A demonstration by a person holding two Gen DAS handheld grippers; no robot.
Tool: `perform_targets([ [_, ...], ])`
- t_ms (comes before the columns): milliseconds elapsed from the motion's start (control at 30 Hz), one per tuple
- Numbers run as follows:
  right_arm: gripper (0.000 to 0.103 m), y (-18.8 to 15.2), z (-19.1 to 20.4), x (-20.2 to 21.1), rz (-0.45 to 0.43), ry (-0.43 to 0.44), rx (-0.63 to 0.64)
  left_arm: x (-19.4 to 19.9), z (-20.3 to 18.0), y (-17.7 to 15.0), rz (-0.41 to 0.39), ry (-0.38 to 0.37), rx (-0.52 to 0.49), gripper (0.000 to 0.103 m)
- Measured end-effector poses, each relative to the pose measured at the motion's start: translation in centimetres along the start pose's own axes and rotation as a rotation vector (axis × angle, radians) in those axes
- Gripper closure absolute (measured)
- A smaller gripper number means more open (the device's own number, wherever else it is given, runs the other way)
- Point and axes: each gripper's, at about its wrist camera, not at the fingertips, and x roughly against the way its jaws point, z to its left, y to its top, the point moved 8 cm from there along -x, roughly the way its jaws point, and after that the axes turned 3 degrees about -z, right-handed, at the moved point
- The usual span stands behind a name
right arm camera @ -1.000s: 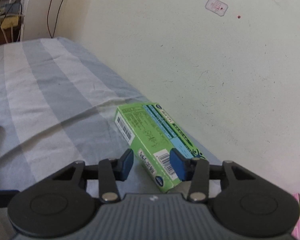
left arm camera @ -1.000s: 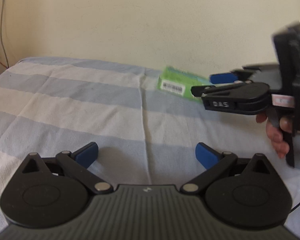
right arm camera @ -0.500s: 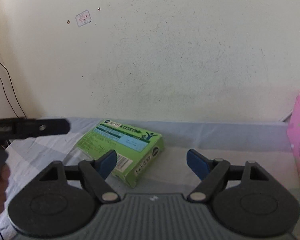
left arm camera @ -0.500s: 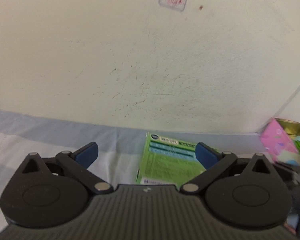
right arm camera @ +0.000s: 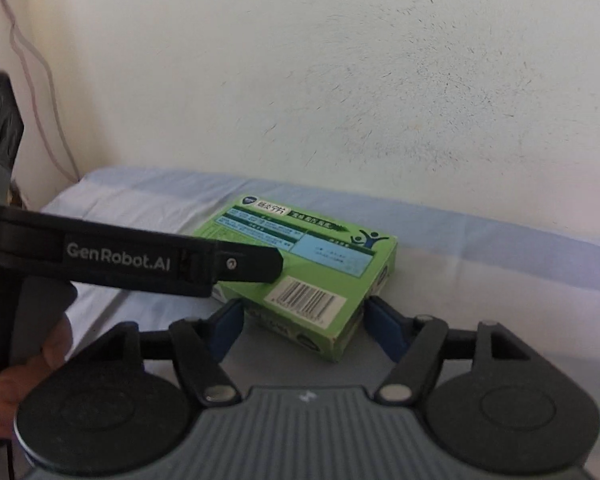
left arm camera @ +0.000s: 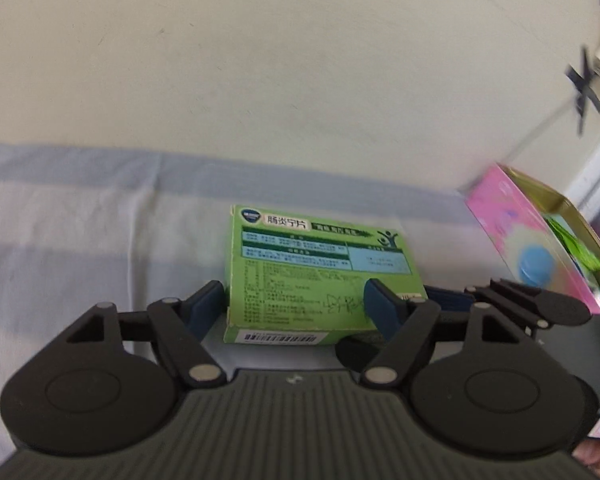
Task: Organize objects
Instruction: 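Carry the green medicine box into the pink tin and open the left gripper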
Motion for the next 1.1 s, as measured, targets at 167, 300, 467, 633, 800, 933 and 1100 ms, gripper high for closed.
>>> perform_targets([
  [167, 0.032, -5.4, 1.8, 7.0, -0.008, -0.007, 0.038, 5.6, -4.3, -6.3, 0.020, -0.046, -0.051, 0.025],
  [300, 0.030, -9.7, 2.4, 12.9, -0.015, -0.027, 0.038, 8.2, -8.2, -10.9, 0.032, -0.095, -0.079, 0.024],
  [467, 0.029, -13.8, 0.8, 18.9, -0.047, -0.080, -0.027, 8.9, -14.0, -14.7, 0.061, -0.167, -0.152, 0.024],
  [633, 0.025, -17.6, -2.4, 24.0, -0.077, -0.145, -0.121, 8.6, -20.2, -17.6, 0.097, -0.236, -0.258, 0.024],
  [800, 0.024, -20.6, -5.4, 27.9, -0.132, -0.229, -0.182, 8.3, -25.2, -19.1, 0.124, -0.279, -0.350, 0.023],
  [933, 0.029, -19.4, -7.5, 30.4, -0.218, -0.255, -0.193, 9.8, -28.0, -16.6, 0.048, -0.288, -0.416, 0.024],
  [1100, 0.028, -13.4, -11.6, 32.6, -0.371, -0.276, -0.163, 9.4, -31.4, -9.7, -0.090, -0.277, -0.468, 0.022],
])
